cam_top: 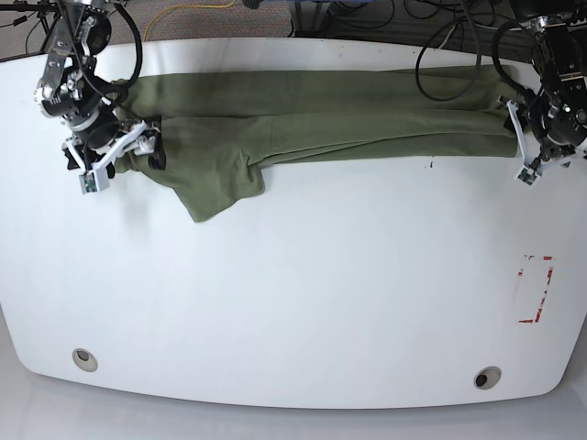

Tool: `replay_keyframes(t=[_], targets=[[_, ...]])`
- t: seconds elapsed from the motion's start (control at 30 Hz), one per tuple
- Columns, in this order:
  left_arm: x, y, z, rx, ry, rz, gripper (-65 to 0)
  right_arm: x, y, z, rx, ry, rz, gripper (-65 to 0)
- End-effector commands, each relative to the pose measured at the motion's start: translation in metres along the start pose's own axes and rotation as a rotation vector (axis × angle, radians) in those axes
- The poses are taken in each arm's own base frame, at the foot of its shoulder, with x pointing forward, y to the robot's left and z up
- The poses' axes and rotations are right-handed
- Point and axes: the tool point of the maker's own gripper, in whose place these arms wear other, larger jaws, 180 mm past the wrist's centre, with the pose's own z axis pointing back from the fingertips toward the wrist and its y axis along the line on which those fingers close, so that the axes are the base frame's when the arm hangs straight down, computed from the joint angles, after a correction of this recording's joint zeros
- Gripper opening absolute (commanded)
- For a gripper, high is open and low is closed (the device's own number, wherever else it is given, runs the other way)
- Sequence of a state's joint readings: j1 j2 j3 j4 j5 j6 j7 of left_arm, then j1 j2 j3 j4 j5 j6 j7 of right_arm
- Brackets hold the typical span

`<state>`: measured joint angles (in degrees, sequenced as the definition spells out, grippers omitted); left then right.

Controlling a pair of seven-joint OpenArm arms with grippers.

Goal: Fold the T-shirt properly
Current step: 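Release the shirt and move the right gripper to the bunched hem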

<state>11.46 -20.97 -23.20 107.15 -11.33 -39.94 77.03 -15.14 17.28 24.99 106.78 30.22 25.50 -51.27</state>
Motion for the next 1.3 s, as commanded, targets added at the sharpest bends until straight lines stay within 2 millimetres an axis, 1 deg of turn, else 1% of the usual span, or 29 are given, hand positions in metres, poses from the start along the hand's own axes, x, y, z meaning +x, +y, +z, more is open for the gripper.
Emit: replay_keyframes(t=[0.0, 0.03, 0.1, 0.23, 0.3, 0.33, 0.57, 0.73, 0.87, 1.03, 1.13, 1.2, 1.27], targets=[[0.015, 0.017, 0.012, 0.056, -0.048, -0.004, -32.1, 0.038, 0.0, -0.002, 0.011, -0.101, 0.023, -5.1], [0.018, 0.019, 0.014, 0.063, -0.057, -0.003, -32.1, 0.039, 0.002, -0.005, 0.019, -0.102, 0.021, -5.1], [0.026, 0.023, 0.019, 0.08, -0.081, -0.005, -32.1, 0.045, 0.009, -0.018, 0.05, -0.102, 0.017, -5.1], [0.035, 0.029, 0.024, 0.098, -0.106, -0.004, -32.1, 0.05, 0.024, -0.044, 0.112, -0.075, 0.017, -5.1], [0.038, 0.032, 0.026, 0.106, -0.115, -0.001, -32.1, 0.05, 0.026, -0.052, 0.126, -0.064, 0.009, -5.1], [0.04, 0.033, 0.026, 0.108, -0.119, 0.0, -32.2, 0.053, 0.028, -0.058, 0.137, -0.066, 0.006, -5.1], [0.043, 0.036, 0.028, 0.114, -0.128, 0.003, -32.4, 0.046, 0.038, -0.089, 0.186, -0.041, -0.03, -5.1], [0.043, 0.036, 0.028, 0.114, -0.13, 0.003, -32.4, 0.034, 0.041, -0.102, 0.202, -0.004, -0.045, -5.1], [0.043, 0.036, 0.028, 0.114, -0.13, 0.003, -32.4, 0.025, 0.047, -0.108, 0.215, 0.007, -0.049, -5.1], [0.043, 0.036, 0.028, 0.114, -0.13, 0.003, -32.4, 0.017, 0.064, -0.112, 0.251, 0.013, -0.029, -5.1], [0.043, 0.036, 0.028, 0.114, -0.13, 0.003, -32.4, 0.006, 0.069, -0.114, 0.262, 0.033, -0.031, -5.4], [0.043, 0.036, 0.028, 0.114, -0.13, 0.003, -32.4, 0.004, 0.07, -0.113, 0.265, 0.036, -0.033, -7.6], [0.043, 0.036, 0.028, 0.114, -0.13, 0.003, -32.4, 0.003, 0.071, -0.114, 0.266, 0.037, -0.034, -12.5]])
